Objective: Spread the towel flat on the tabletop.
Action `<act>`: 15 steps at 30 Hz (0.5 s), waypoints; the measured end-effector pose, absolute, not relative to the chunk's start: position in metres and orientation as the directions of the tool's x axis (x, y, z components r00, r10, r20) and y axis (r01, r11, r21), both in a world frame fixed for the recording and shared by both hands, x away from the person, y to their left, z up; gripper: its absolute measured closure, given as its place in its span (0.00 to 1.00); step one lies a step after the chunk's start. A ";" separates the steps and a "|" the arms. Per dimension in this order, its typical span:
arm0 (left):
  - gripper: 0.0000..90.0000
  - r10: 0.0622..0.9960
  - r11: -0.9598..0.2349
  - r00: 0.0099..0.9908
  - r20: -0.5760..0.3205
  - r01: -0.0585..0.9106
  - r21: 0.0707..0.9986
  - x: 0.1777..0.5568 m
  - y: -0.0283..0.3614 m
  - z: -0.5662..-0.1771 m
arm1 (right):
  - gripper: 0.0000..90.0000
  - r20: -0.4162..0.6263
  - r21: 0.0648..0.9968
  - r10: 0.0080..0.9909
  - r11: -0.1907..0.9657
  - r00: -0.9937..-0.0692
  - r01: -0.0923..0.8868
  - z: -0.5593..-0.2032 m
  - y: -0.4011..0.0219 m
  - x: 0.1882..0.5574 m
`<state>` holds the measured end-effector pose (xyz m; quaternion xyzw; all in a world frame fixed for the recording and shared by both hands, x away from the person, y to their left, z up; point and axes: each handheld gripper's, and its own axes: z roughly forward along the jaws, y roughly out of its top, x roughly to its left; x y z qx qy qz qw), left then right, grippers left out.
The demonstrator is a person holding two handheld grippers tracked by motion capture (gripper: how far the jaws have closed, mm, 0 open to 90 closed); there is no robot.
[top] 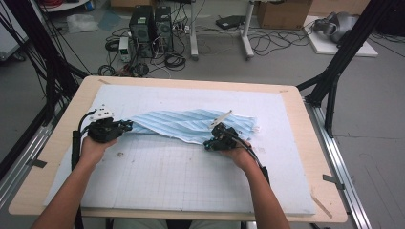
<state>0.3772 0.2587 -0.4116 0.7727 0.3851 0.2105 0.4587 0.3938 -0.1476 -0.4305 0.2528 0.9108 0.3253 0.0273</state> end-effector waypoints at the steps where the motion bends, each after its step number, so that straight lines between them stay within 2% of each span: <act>1: 0.94 0.791 -0.280 0.612 -0.029 0.403 0.871 0.378 0.259 -0.412 | 0.98 0.133 0.608 0.461 0.661 -0.877 0.440 -0.431 -0.145 0.390; 9: 0.94 0.829 -0.272 0.559 -0.012 0.421 0.866 0.384 0.260 -0.418 | 0.98 0.242 0.639 0.347 0.646 -0.906 0.418 -0.437 -0.109 0.359; 15: 0.94 0.849 -0.247 0.528 -0.025 0.437 0.865 0.390 0.265 -0.422 | 0.98 0.284 0.655 0.260 0.650 -0.923 0.385 -0.436 -0.074 0.349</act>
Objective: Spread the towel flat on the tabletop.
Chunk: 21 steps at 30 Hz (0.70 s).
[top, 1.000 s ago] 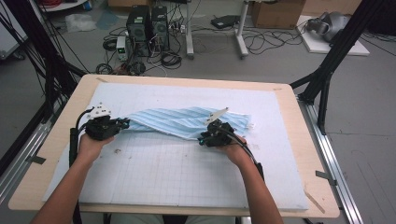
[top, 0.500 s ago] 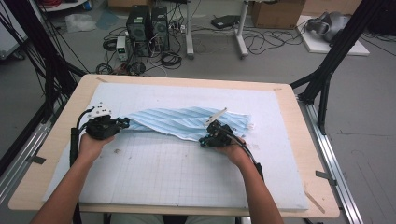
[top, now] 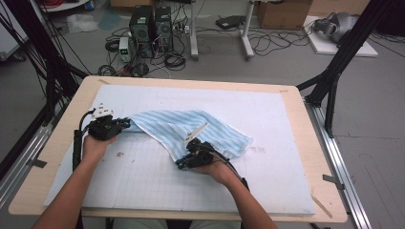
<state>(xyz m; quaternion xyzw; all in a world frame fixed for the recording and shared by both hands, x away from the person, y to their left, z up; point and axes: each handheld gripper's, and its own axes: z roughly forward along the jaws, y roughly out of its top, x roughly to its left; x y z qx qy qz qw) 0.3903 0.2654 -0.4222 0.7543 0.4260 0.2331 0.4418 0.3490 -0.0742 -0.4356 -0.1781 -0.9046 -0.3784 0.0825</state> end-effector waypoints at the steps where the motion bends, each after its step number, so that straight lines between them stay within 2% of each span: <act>1: 0.93 0.852 -0.239 0.522 -0.029 0.438 0.866 0.391 0.266 -0.423 | 0.98 0.293 0.653 0.250 0.653 -0.923 0.384 -0.436 -0.069 0.347; 3: 0.91 0.858 -0.227 0.512 -0.037 0.442 0.868 0.392 0.268 -0.423 | 0.94 0.276 0.649 0.240 0.668 -0.931 0.365 -0.436 -0.060 0.344; 4: 0.84 0.868 -0.211 0.495 -0.044 0.448 0.869 0.392 0.268 -0.423 | 0.90 0.281 0.649 0.242 0.665 -0.929 0.370 -0.434 -0.059 0.344; 5: 0.73 0.878 -0.188 0.475 -0.061 0.459 0.868 0.391 0.269 -0.422 | 0.84 0.284 0.663 0.245 0.649 -0.927 0.374 -0.431 -0.061 0.344; 6: 0.65 0.882 -0.175 0.465 -0.071 0.465 0.868 0.391 0.270 -0.421 | 0.82 0.284 0.680 0.261 0.624 -0.923 0.386 -0.426 -0.065 0.345; 9: 0.50 0.889 -0.149 0.449 -0.082 0.456 0.877 0.386 0.272 -0.416 | 0.76 0.257 0.735 0.347 0.535 -0.902 0.415 -0.407 -0.092 0.353; 14: 0.47 0.874 -0.158 0.481 -0.068 0.414 0.896 0.376 0.266 -0.410 | 0.71 0.101 0.747 0.587 0.488 -0.803 0.451 -0.399 -0.151 0.382; 18: 0.46 0.856 -0.166 0.511 -0.077 0.414 0.895 0.375 0.258 -0.410 | 0.54 0.017 0.699 0.718 0.489 -0.696 0.522 -0.416 -0.175 0.402; 20: 0.46 0.847 -0.172 0.525 -0.082 0.417 0.892 0.374 0.253 -0.411 | 0.55 -0.039 0.664 0.765 0.501 -0.643 0.556 -0.426 -0.178 0.408; 21: 0.46 0.843 -0.175 0.531 -0.083 0.418 0.892 0.373 0.251 -0.411 | 0.61 -0.051 0.645 0.777 0.505 -0.628 0.573 -0.431 -0.180 0.410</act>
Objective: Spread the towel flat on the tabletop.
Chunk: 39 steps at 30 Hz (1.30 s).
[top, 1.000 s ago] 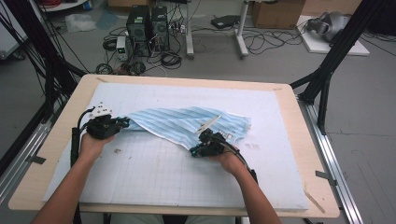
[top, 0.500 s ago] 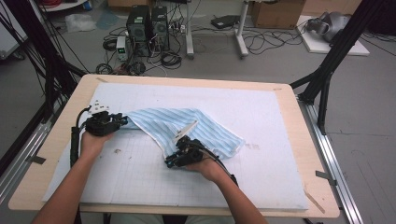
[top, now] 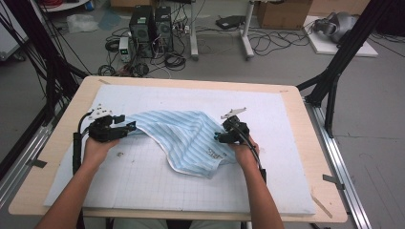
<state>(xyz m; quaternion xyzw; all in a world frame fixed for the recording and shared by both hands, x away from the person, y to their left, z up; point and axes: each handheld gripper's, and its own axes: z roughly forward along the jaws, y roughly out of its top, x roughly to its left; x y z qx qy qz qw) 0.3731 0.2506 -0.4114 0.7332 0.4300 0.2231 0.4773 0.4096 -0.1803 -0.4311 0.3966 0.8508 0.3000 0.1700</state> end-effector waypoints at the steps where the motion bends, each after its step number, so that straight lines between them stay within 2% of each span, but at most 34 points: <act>1: 0.46 0.839 -0.179 0.538 -0.083 0.418 0.891 0.372 0.248 -0.412 | 0.64 -0.036 0.639 0.787 0.492 -0.616 0.591 -0.435 -0.183 0.410; 2: 0.46 0.835 -0.182 0.544 -0.084 0.417 0.891 0.372 0.245 -0.413 | 0.73 -0.001 0.653 0.796 0.458 -0.605 0.602 -0.436 -0.188 0.411; 3: 0.46 0.831 -0.186 0.549 -0.085 0.418 0.889 0.371 0.243 -0.414 | 0.85 0.003 0.658 0.800 0.450 -0.600 0.604 -0.435 -0.191 0.409; 4: 0.46 0.829 -0.187 0.552 -0.086 0.419 0.889 0.371 0.241 -0.414 | 0.93 -0.008 0.648 0.798 0.463 -0.603 0.604 -0.435 -0.193 0.407; 5: 0.47 0.824 -0.189 0.559 -0.089 0.420 0.887 0.370 0.237 -0.415 | 0.96 -0.007 0.649 0.788 0.472 -0.615 0.597 -0.434 -0.195 0.406; 9: 0.51 0.796 -0.213 0.598 -0.094 0.423 0.881 0.365 0.225 -0.419 | 0.97 -0.012 0.623 0.789 0.486 -0.614 0.613 -0.431 -0.209 0.394; 13: 0.51 0.773 -0.237 0.627 -0.097 0.427 0.873 0.358 0.211 -0.421 | 0.97 -0.061 0.601 0.816 0.490 -0.575 0.631 -0.429 -0.224 0.374; 14: 0.51 0.766 -0.238 0.634 -0.103 0.429 0.871 0.356 0.207 -0.422 | 0.96 -0.053 0.611 0.821 0.477 -0.569 0.631 -0.430 -0.228 0.369; 15: 0.51 0.757 -0.240 0.644 -0.108 0.428 0.871 0.353 0.202 -0.423 | 0.88 -0.043 0.626 0.826 0.461 -0.563 0.629 -0.431 -0.232 0.364; 16: 0.51 0.747 -0.248 0.656 -0.108 0.426 0.870 0.351 0.197 -0.423 | 0.75 -0.041 0.639 0.831 0.448 -0.555 0.625 -0.432 -0.235 0.360; 21: 0.50 0.670 -0.291 0.733 -0.115 0.401 0.869 0.337 0.162 -0.426 | 0.59 -0.005 0.758 0.847 0.349 -0.531 0.551 -0.424 -0.243 0.334; 27: 0.49 0.593 -0.364 0.797 -0.119 0.396 0.843 0.326 0.115 -0.434 | 0.54 0.014 0.802 0.862 0.293 -0.506 0.521 -0.420 -0.245 0.309; 33: 0.47 0.608 -0.443 0.790 -0.081 0.422 0.791 0.327 0.088 -0.448 | 0.52 0.043 0.812 0.864 0.262 -0.502 0.521 -0.420 -0.250 0.297; 35: 0.53 0.612 -0.482 0.790 -0.016 0.389 0.785 0.326 0.083 -0.450 | 0.51 0.036 0.811 0.864 0.269 -0.503 0.520 -0.420 -0.251 0.296; 37: 0.63 0.615 -0.485 0.788 -0.005 0.384 0.786 0.327 0.082 -0.449 | 0.52 0.025 0.806 0.861 0.283 -0.508 0.520 -0.421 -0.251 0.296; 39: 0.94 0.579 -0.535 0.814 0.050 0.333 0.777 0.324 0.085 -0.447 | 0.52 0.020 0.798 0.857 0.296 -0.515 0.524 -0.422 -0.251 0.296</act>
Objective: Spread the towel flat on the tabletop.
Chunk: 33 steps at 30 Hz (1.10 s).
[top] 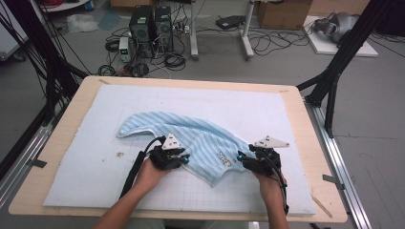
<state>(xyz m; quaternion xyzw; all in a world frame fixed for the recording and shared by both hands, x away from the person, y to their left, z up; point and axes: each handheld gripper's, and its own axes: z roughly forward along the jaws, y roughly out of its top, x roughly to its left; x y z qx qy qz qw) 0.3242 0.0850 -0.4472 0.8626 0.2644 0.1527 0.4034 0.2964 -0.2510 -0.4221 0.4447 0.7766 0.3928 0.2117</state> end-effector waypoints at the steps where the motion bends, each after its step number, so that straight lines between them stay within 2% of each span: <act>1: 0.94 0.568 -0.546 0.822 0.052 0.328 0.770 0.323 0.088 -0.446 | 0.53 0.020 0.796 0.853 0.302 -0.522 0.525 -0.423 -0.250 0.297; 8: 0.95 0.558 -0.511 0.829 -0.037 0.378 0.772 0.302 0.145 -0.439 | 0.54 0.009 0.785 0.826 0.343 -0.563 0.516 -0.422 -0.239 0.297; 12: 0.95 0.565 -0.495 0.824 -0.043 0.380 0.781 0.290 0.178 -0.435 | 0.53 0.019 0.784 0.815 0.347 -0.579 0.515 -0.422 -0.230 0.300; 18: 0.94 0.568 -0.486 0.821 -0.059 0.393 0.780 0.276 0.210 -0.436 | 0.54 0.040 0.767 0.801 0.359 -0.597 0.532 -0.426 -0.211 0.311; 23: 0.94 0.551 -0.466 0.828 -0.100 0.405 0.786 0.265 0.228 -0.439 | 0.57 0.119 0.751 0.760 0.352 -0.639 0.559 -0.436 -0.183 0.325; 27: 0.88 0.539 -0.448 0.831 -0.134 0.418 0.791 0.263 0.235 -0.439 | 0.64 0.088 0.716 0.712 0.441 -0.697 0.541 -0.443 -0.152 0.333; 28: 0.82 0.549 -0.440 0.824 -0.140 0.427 0.790 0.264 0.236 -0.438 | 0.73 0.050 0.713 0.712 0.465 -0.700 0.525 -0.444 -0.147 0.333; 29: 0.76 0.565 -0.426 0.813 -0.140 0.433 0.795 0.265 0.236 -0.436 | 0.85 0.060 0.712 0.691 0.477 -0.721 0.516 -0.443 -0.146 0.332; 30: 0.70 0.581 -0.409 0.804 -0.131 0.427 0.806 0.267 0.237 -0.434 | 0.93 0.071 0.706 0.681 0.483 -0.729 0.519 -0.442 -0.145 0.332; 33: 0.57 0.631 -0.345 0.765 -0.127 0.423 0.837 0.274 0.238 -0.427 | 0.97 0.067 0.693 0.657 0.511 -0.751 0.508 -0.441 -0.146 0.328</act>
